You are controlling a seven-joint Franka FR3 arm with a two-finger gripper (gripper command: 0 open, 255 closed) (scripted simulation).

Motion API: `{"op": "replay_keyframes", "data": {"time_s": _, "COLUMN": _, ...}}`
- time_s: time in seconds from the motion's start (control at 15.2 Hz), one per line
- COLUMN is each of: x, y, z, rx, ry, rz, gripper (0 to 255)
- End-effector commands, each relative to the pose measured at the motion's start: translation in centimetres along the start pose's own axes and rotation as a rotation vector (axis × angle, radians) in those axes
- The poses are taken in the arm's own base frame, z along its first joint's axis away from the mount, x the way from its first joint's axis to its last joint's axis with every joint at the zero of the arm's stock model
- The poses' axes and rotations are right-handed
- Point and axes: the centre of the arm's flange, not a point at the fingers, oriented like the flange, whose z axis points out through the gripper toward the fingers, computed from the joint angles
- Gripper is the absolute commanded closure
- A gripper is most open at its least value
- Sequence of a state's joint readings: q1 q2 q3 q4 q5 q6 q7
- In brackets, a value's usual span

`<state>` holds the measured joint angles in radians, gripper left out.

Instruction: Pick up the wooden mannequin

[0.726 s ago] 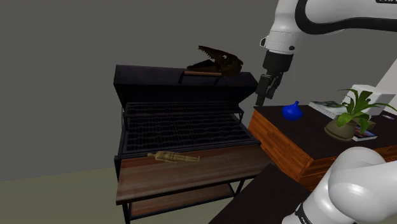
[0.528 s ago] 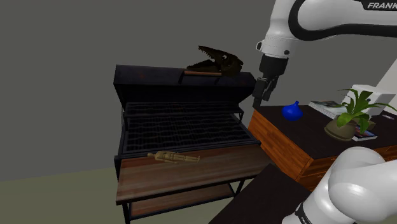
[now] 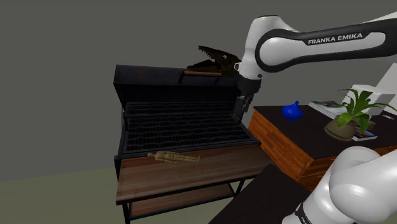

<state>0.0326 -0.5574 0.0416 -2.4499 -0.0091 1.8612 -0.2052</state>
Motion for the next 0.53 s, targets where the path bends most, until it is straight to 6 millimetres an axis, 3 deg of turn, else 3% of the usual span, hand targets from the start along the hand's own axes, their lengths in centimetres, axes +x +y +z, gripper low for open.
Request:
{"op": "replay_keyframes", "data": {"time_s": 0.0, "x": 1.5, "y": 0.0, "z": 2.2, "rx": -0.001, "ry": 0.004, "rz": -0.035, "gripper": 0}}
{"op": "replay_keyframes", "data": {"time_s": 0.46, "x": 6.9, "y": 0.4, "z": 9.6, "rx": -0.004, "ry": 0.012, "rz": -0.152, "gripper": 0}}
